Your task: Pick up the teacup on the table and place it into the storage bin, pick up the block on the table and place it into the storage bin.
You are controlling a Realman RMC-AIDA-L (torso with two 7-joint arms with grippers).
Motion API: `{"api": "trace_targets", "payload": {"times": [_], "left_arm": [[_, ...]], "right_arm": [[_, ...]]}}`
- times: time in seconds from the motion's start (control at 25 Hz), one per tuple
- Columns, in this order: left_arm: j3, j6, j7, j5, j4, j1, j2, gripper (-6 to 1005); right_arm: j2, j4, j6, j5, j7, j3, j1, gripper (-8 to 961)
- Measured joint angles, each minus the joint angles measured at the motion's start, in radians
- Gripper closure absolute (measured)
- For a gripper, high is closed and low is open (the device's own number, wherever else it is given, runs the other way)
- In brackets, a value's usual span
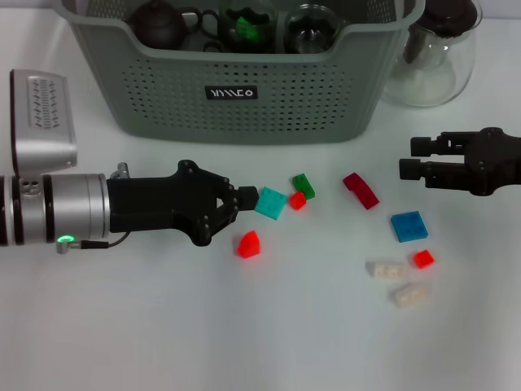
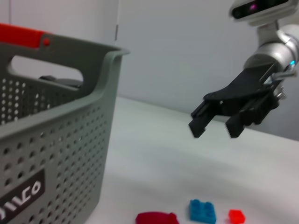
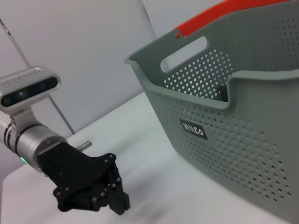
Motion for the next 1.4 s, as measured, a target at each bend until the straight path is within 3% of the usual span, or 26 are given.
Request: {"api": "trace_targets", "payload": {"times": [0.12, 0.32, 0.56, 0.64, 0.88, 1.4], "left_arm": [[0.0, -0.037, 0.002, 0.003, -0.009, 0.004, -0.002, 988], [-0.001, -0.059, 0.061, -0.004, -0.037, 0.023, -0.006, 932], [-0.037, -0.055, 0.336, -0.016, -0.139, 0.056, -0.011, 865], [-0.079, -0.055, 0.414, -0.018, -0.18, 0.067, -0.011, 668], [-0.169, -0.11, 0.556, -0.018, -0.282, 0.089, -0.01, 448], [-0.17, -0.244, 0.602, -0.014, -0.37, 0.073, -0.01, 460]], "right_arm": [[0.0, 0.0, 0.001, 0.0, 0.0, 0.0, -0.001, 357], [0.0, 0.0, 0.001, 0.0, -0.001, 0.0, -0.001, 357], [0.0, 0.0, 0.002, 0.0, -0.001, 0.0, 0.001, 358], [0.0, 0.0, 0.003, 0.0, -0.001, 0.0, 0.0, 358], [0.0, 0.007, 0.016, 0.0, -0.001, 0.0, -0.001, 358], [0.006, 0.011, 0.031, -0.029, -0.001, -0.002, 0.006, 357]]}}
